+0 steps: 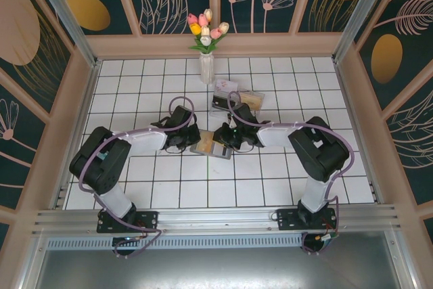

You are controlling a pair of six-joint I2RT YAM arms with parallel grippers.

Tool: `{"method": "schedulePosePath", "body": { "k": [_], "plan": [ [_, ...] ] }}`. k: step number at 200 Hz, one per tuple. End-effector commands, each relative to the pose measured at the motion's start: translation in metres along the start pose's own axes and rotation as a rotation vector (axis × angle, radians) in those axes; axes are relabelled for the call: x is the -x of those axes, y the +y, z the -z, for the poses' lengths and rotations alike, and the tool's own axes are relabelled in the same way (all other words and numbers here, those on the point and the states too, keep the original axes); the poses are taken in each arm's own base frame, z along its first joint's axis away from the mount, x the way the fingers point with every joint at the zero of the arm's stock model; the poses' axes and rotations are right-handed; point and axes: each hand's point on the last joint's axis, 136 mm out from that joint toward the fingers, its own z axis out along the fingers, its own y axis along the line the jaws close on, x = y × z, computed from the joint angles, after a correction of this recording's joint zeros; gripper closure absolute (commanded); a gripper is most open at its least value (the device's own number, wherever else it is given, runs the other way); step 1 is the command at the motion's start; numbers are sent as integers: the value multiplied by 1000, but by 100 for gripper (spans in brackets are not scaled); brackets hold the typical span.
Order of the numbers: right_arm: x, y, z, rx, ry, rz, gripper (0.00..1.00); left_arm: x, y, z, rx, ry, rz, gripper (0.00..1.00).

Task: Take the credit cards out of the card holder

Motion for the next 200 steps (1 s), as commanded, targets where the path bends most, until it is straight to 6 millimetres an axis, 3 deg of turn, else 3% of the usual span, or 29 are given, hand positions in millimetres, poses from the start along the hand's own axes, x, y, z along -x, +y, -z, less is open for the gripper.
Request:
{"method": "schedulePosePath", "body": {
  "k": [1,46,91,155,200],
  "plan": [
    [5,-1,-6,-10,-4,-16,81,-13,15,-12,36,57,10,95],
    [0,-10,-14,-32,28,-11,80,-29,36,-15,104,107,34,98],
    [-1,2,-16,50,37,28,81,-46,56,-17,149,144,79,99],
    [-2,11,-14,142,42,32,83,-51,60,-16,158,153,94,100],
    [-2,10,-10,167,29,26,95,-51,62,-15,167,151,100,100]
  ]
}}
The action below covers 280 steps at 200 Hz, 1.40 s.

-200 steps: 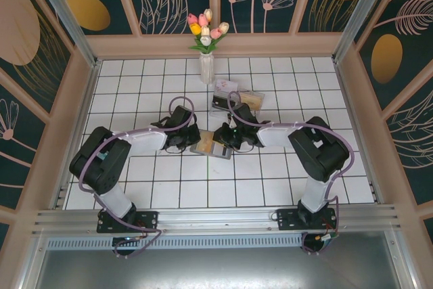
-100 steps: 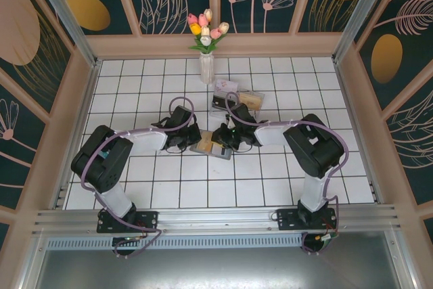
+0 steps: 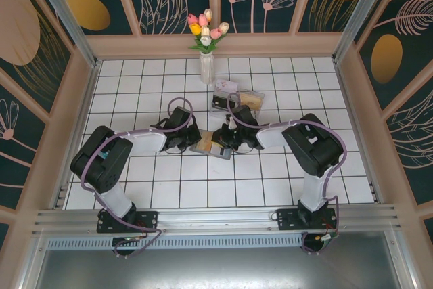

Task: Take the credit cards out of the card holder

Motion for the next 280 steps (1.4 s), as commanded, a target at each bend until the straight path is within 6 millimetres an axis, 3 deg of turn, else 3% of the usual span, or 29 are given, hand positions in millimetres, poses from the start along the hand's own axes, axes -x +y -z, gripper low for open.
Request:
{"method": "schedulePosePath", "body": {
  "k": [1,25,128,206,236,251,280],
  "plan": [
    [0,8,1,54,0,19,95,-47,66,-7,217,149,48,100],
    [-3,0,4,34,4,20,100,-47,69,-7,226,147,52,100],
    [-12,-12,31,42,15,26,100,-46,67,-9,223,151,50,100],
    [-19,-23,40,-14,39,20,100,-37,50,-6,179,137,23,99],
    [-18,-23,38,-1,51,24,100,-25,23,0,89,110,-31,93],
    [-17,-21,35,7,58,27,100,-10,-7,17,-14,61,-75,88],
    [-15,-20,30,16,70,38,100,-5,-40,31,-140,57,-121,82]
  ]
}}
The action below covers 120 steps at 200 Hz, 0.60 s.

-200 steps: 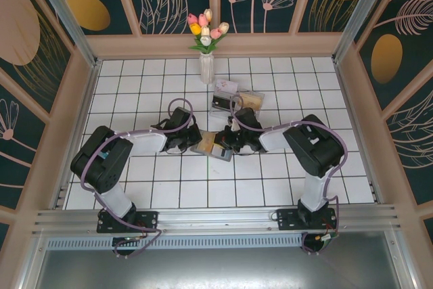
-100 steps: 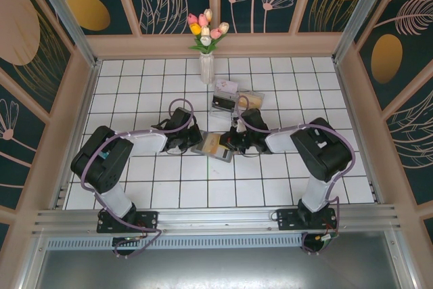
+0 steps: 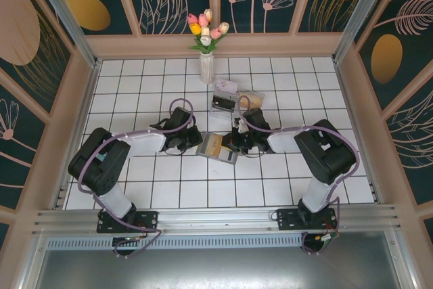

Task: Take the credit cards out of the card holder

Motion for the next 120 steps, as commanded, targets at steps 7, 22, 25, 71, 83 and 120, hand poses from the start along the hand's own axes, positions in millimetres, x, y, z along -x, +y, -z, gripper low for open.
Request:
{"method": "schedulePosePath", "body": {
  "k": [7,22,25,71,83,120],
  "plan": [
    [-1,-2,-4,5,32,16,100,2,-33,13,-123,24,-69,82],
    [0,-2,-5,7,35,19,100,-6,-36,7,-138,51,-71,82],
    [0,-2,-6,7,35,19,100,-7,-37,6,-138,55,-72,83],
    [0,-4,-7,4,40,17,100,-25,-26,-21,-85,128,-53,95],
    [-1,-4,-7,2,42,17,100,-28,-16,-27,-49,137,-39,99],
    [-1,-9,-6,-16,47,11,100,-32,21,-31,115,125,-5,100]
  ]
}}
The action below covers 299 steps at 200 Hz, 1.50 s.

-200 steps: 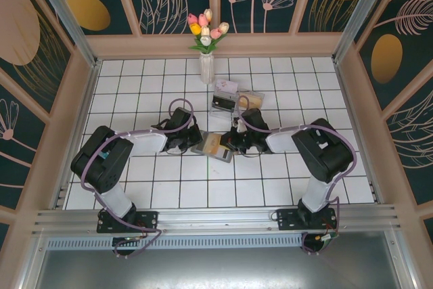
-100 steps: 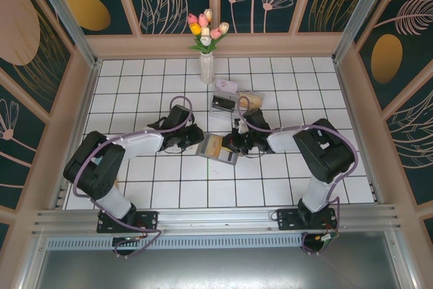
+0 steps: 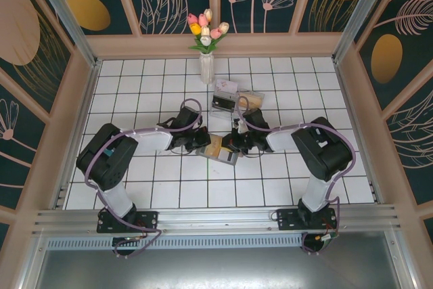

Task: Take the credit cards out of the card holder

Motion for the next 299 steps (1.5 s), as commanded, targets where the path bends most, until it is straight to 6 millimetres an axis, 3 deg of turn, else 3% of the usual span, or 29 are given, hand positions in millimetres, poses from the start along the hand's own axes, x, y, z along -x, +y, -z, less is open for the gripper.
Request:
{"method": "schedulePosePath", "body": {
  "k": [1,46,135,164,175,221,261,274,278,299],
  "plan": [
    [-1,-4,-1,-14,22,7,100,-12,44,-7,182,22,52,100],
    [-1,-10,5,-21,12,0,100,-25,72,3,275,18,92,100],
    [-11,-17,11,-44,21,-1,100,-24,70,2,261,18,102,100],
    [-16,-11,19,-42,26,22,100,-22,68,3,256,17,98,100],
    [-8,-13,29,-35,1,12,100,-21,64,3,247,17,91,100],
    [-7,-6,49,3,-28,50,100,-5,33,4,155,4,53,98],
    [2,11,66,60,-61,100,100,22,-18,19,-5,-38,13,78],
    [3,16,71,79,-67,116,100,28,-30,21,-48,-41,-3,69],
    [4,19,72,86,-70,123,100,34,-41,31,-81,-63,-15,66],
    [9,32,81,132,-88,154,100,43,-56,44,-158,-80,-22,46]
  ]
}}
